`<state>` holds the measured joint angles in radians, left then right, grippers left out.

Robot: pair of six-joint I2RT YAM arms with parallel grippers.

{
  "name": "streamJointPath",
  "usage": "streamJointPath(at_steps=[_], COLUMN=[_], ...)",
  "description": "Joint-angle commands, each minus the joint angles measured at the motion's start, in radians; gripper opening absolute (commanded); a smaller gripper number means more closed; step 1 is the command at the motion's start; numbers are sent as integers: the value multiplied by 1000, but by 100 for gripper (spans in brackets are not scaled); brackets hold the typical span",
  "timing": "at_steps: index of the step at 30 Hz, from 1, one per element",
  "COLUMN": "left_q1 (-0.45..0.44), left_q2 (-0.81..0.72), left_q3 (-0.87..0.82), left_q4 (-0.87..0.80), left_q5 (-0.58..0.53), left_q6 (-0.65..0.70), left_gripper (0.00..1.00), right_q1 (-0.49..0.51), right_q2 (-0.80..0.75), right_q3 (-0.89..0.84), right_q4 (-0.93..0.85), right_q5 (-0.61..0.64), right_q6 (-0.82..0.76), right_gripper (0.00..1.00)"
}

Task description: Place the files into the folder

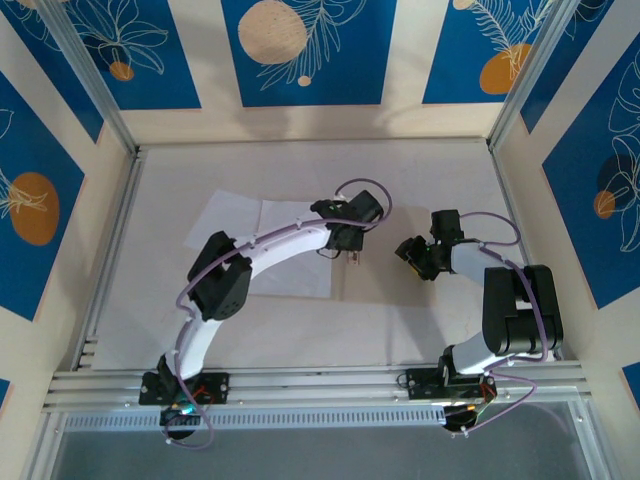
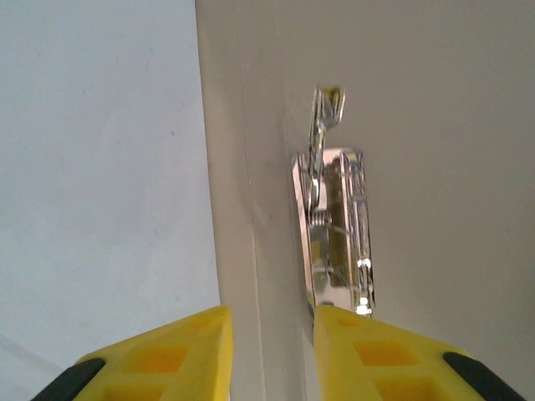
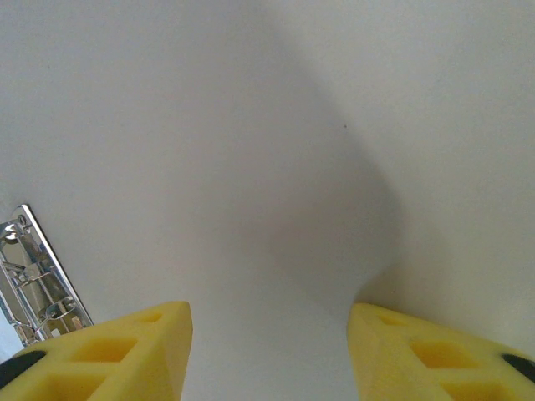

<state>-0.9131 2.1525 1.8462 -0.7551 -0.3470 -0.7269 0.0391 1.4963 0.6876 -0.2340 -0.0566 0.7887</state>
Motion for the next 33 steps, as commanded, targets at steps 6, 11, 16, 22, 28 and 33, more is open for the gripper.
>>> streamJointPath(at_steps=[6, 11, 16, 22, 28, 33], left_q1=[64, 76, 79, 94, 100, 126], left_q2=[49, 98, 150, 183, 110, -42], left_q3=[41, 91, 140, 161, 156, 72], left_q4=[98, 115, 107, 94, 55, 18], left_q5=[49, 81, 93, 101, 137, 136], left_q6=[115, 152, 165, 158, 152, 152], left_gripper=[28, 26, 25, 24, 23, 28], right_q1=[5, 5, 5, 5, -4, -15], right_q2=[19, 18, 18, 19, 32, 52], right_q3=[5, 7, 6, 7, 16, 36], right_q4=[-48, -50, -50, -50, -50, -69], right_q5=[-20, -20, -20, -22, -29, -33], right_q6=[-10, -11, -11, -11, -9, 1], right_gripper=[53, 53, 53, 53, 53, 53])
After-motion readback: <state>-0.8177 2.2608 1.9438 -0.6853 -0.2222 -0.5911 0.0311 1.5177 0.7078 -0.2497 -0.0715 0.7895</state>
